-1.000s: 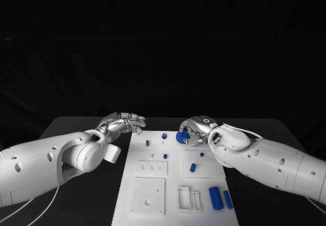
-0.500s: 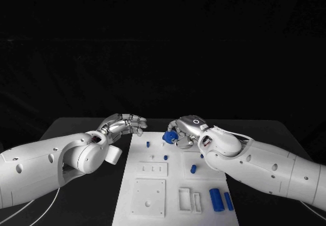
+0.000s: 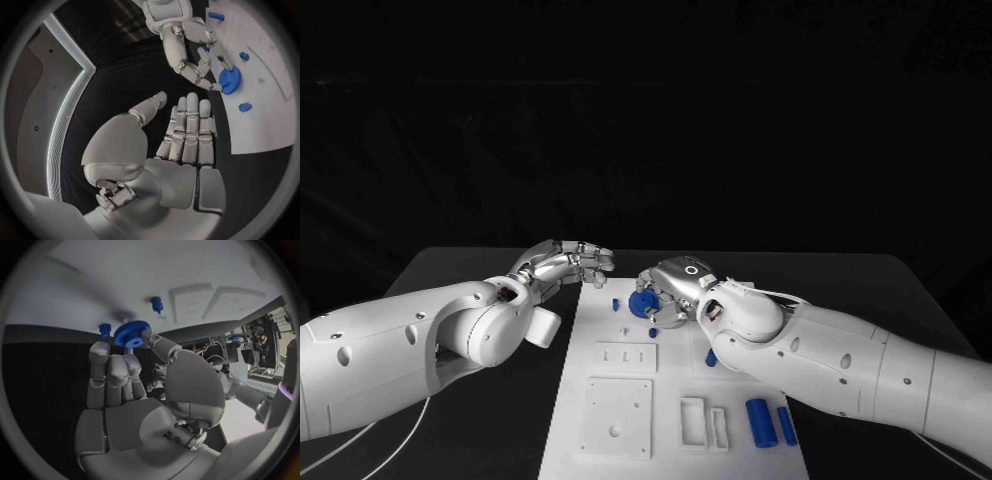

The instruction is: Assemble the parts on the task board

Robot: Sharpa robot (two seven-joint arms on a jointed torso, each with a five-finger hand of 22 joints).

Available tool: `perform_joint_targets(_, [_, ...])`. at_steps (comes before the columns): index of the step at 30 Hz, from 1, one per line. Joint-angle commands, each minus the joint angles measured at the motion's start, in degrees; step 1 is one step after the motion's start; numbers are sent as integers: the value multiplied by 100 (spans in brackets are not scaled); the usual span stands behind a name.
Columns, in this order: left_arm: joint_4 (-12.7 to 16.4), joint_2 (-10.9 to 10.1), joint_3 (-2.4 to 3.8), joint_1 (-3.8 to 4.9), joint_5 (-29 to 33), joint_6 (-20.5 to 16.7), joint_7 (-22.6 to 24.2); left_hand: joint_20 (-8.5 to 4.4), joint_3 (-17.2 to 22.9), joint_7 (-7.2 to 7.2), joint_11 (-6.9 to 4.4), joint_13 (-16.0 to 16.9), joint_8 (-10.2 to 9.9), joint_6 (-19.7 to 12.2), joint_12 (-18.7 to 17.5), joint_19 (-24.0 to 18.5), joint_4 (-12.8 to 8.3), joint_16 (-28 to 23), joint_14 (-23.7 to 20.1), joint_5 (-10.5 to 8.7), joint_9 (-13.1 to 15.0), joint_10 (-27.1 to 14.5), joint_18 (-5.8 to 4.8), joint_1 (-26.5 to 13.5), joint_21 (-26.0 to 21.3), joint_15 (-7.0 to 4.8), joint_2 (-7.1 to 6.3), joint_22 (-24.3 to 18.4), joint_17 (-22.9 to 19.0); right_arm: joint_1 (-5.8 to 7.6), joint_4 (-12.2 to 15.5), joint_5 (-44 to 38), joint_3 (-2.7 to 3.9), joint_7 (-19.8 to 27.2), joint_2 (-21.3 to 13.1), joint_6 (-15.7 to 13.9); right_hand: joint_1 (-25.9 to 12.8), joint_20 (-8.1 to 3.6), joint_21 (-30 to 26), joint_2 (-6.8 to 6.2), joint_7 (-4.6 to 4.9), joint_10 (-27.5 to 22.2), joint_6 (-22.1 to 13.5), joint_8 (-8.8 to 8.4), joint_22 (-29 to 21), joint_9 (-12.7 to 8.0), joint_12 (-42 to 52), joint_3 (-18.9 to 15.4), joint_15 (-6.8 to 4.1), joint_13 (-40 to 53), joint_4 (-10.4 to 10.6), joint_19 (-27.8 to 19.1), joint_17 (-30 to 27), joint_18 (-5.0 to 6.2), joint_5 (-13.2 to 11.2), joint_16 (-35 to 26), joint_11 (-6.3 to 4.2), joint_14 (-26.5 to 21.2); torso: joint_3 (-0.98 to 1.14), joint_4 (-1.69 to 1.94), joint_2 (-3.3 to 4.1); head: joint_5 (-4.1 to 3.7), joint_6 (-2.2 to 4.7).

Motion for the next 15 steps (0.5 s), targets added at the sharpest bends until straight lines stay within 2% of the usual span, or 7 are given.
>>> perform_joint_targets(1, [13,29,5,13,-18,37,39,-2,26,28,13,1,-35,-25,-28,-26,4,-26,-33,-4,8,-7,49,34,29,3,-27,98,0,-118,-146,-102,-2,40,39,-40,4,-31,27,-64,57,13,649,6,90,155,-8,-6,-49,-9,61,-18,8,294,-20,-28,3,-2,-3,19,6,-12,-18])
perform_joint_targets(7, [-1,25,5,14,-18,33,33,-2,26,28,13,1,-36,-25,-30,-26,4,-26,-33,-4,9,-7,49,34,30,3,-27,98,0,-149,-260,-99,-2,60,148,13,5,-33,27,-87,58,-6,642,3,90,157,-24,-18,-49,-23,62,-20,10,294,-21,-31,4,-2,-8,31,9,5,-34])
perform_joint_targets(10, [-9,30,5,14,-18,33,37,-2,26,28,13,2,-36,-25,-30,-26,4,-26,-34,-4,9,-7,49,34,30,3,-27,98,0,-155,-267,-108,-2,31,162,13,6,-34,27,-97,59,-12,640,1,90,158,-29,-26,-48,-27,62,-21,10,294,-21,-33,4,-2,-20,35,14,28,-35])
perform_joint_targets(15, [0,21,6,15,-18,32,33,-1,26,29,13,2,-36,-26,-32,-26,4,-26,-34,-5,9,-7,49,34,30,3,-28,97,0,-155,-319,-168,-2,-48,180,-46,13,-36,26,-111,62,-41,626,-6,89,160,-54,-39,-47,-49,57,-23,12,294,-24,-37,6,-2,-11,24,13,16,-34])
